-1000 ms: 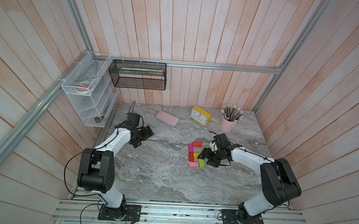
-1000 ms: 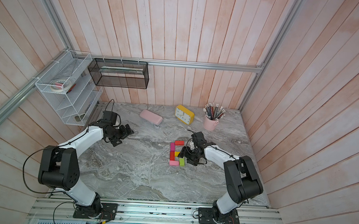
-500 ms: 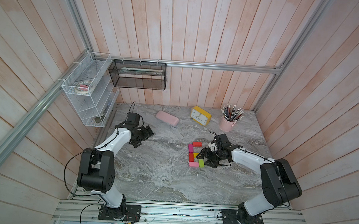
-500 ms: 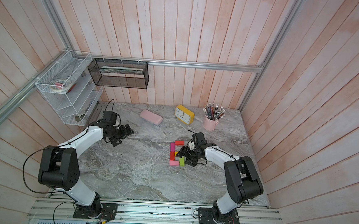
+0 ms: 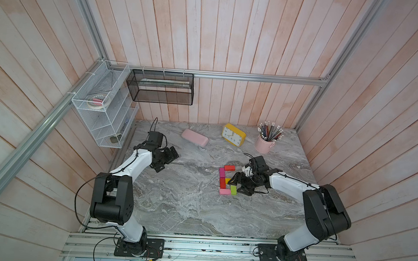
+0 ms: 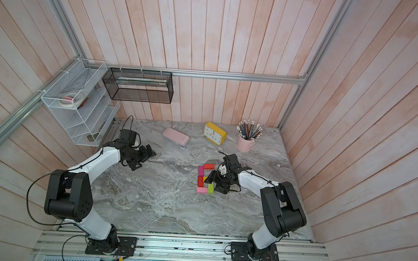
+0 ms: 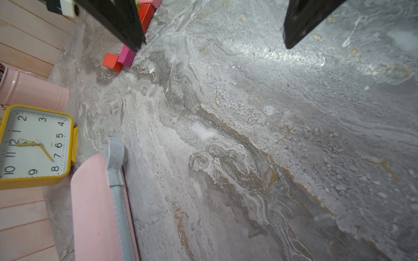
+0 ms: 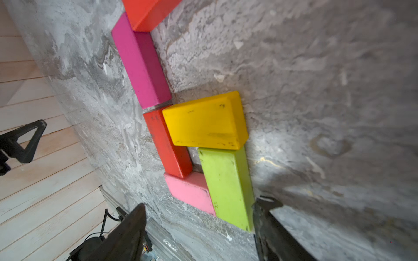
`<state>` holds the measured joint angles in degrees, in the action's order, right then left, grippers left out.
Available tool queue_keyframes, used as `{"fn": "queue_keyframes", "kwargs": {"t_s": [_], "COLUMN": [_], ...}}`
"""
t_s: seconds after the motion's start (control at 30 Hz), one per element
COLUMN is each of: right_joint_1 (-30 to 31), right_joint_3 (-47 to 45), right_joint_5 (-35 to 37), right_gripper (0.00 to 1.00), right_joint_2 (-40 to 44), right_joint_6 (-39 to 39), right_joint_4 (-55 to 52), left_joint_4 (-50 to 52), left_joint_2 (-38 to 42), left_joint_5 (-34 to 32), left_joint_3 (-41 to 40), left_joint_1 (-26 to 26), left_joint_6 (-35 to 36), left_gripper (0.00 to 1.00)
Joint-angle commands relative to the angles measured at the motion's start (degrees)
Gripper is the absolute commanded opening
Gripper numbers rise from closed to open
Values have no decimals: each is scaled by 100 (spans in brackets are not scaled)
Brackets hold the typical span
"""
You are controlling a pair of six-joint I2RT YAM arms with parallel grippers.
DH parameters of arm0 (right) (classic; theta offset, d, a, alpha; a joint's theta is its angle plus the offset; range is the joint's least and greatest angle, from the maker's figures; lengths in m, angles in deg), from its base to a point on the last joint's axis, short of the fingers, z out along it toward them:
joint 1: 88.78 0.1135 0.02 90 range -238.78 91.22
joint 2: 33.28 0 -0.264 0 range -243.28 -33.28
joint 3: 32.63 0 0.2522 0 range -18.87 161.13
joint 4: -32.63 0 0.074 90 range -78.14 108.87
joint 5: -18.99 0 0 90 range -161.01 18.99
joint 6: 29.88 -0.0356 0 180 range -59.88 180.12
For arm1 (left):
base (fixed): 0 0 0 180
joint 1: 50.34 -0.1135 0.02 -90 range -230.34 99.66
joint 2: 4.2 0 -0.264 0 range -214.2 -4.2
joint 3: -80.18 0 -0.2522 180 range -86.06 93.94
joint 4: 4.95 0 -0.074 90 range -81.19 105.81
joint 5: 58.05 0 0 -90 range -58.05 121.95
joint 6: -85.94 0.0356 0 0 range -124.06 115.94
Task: Assemble the number 6 with building blocks
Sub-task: Adjust the building block at the center of the board.
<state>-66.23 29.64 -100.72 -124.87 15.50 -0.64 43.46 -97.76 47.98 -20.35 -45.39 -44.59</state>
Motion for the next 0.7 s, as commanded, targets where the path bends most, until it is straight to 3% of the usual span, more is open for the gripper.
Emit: {"fn": "queue_keyframes", "kwargs": {"t_s": [0.0, 0.23, 0.43, 0.67], "right_joint_1": [-125, -576, -734, -618], "right_joint_3": [187, 671, 1567, 3032], "right_joint_5": [529, 661, 385, 334], "right_gripper": [75, 75, 75, 75], "right_joint_2": [222, 128, -542, -1666], "right_joint_6": [57, 230, 662, 1244], "right_joint_4": [-216, 86, 438, -53], "left_joint_4": [-99, -167, -371, -428], "left_joint_2": [-106, -169, -339, -509], "left_joint_5": [30, 129, 271, 315], "left_joint_3": [62, -18, 32, 259], "left_joint_1": [45, 342, 605, 620], "left_joint_6": [62, -87, -341, -385], "left_gripper": [98, 98, 98, 98]}}
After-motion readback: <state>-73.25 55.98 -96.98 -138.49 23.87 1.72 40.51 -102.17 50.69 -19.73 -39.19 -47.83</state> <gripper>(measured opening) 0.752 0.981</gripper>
